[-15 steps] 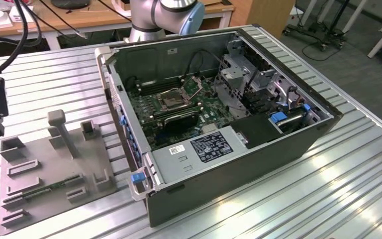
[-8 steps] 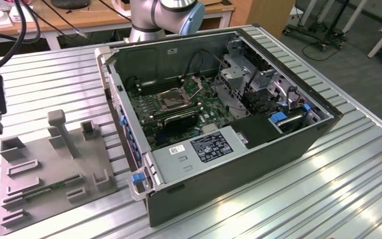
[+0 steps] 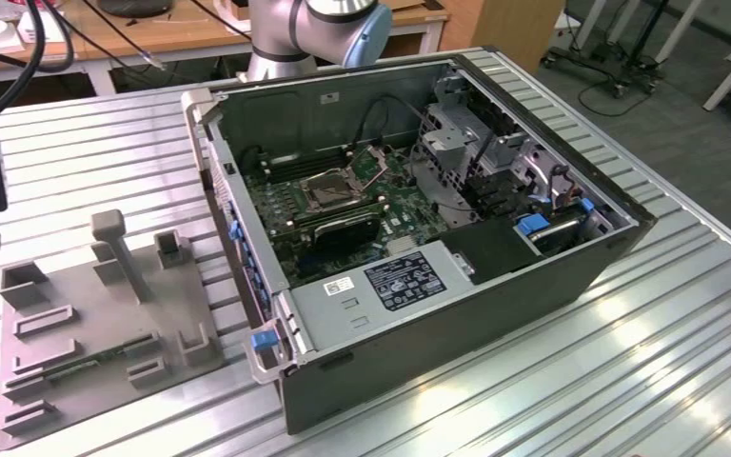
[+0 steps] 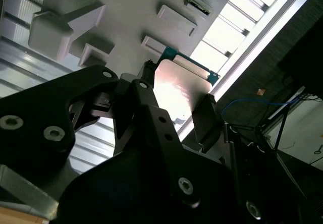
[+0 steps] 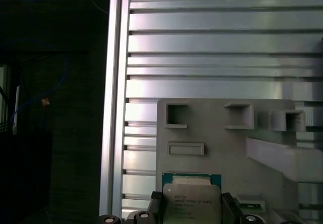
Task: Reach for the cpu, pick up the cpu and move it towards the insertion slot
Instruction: 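Pick up the cpu and move it towards the insertion slot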
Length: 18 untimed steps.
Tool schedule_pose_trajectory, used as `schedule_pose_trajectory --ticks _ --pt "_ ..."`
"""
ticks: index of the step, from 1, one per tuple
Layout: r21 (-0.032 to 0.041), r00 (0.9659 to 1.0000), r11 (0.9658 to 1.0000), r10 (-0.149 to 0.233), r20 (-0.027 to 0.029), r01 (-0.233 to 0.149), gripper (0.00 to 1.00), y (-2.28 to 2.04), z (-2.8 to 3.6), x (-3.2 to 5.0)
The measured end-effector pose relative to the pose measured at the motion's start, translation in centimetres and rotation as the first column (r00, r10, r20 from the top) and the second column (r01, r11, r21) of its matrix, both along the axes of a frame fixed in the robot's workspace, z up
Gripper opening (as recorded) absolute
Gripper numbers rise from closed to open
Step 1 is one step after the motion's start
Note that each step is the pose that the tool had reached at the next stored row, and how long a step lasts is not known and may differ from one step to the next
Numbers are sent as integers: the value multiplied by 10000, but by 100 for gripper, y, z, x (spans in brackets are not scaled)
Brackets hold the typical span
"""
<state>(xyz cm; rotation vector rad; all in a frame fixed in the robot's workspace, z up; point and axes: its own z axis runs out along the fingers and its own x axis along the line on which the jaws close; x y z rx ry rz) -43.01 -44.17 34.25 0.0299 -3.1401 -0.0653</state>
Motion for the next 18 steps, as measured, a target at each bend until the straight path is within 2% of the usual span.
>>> schedule_pose_trajectory --ticks 18 --pt "-1 10000 10000 -1 -2 1 54 0 24 28"
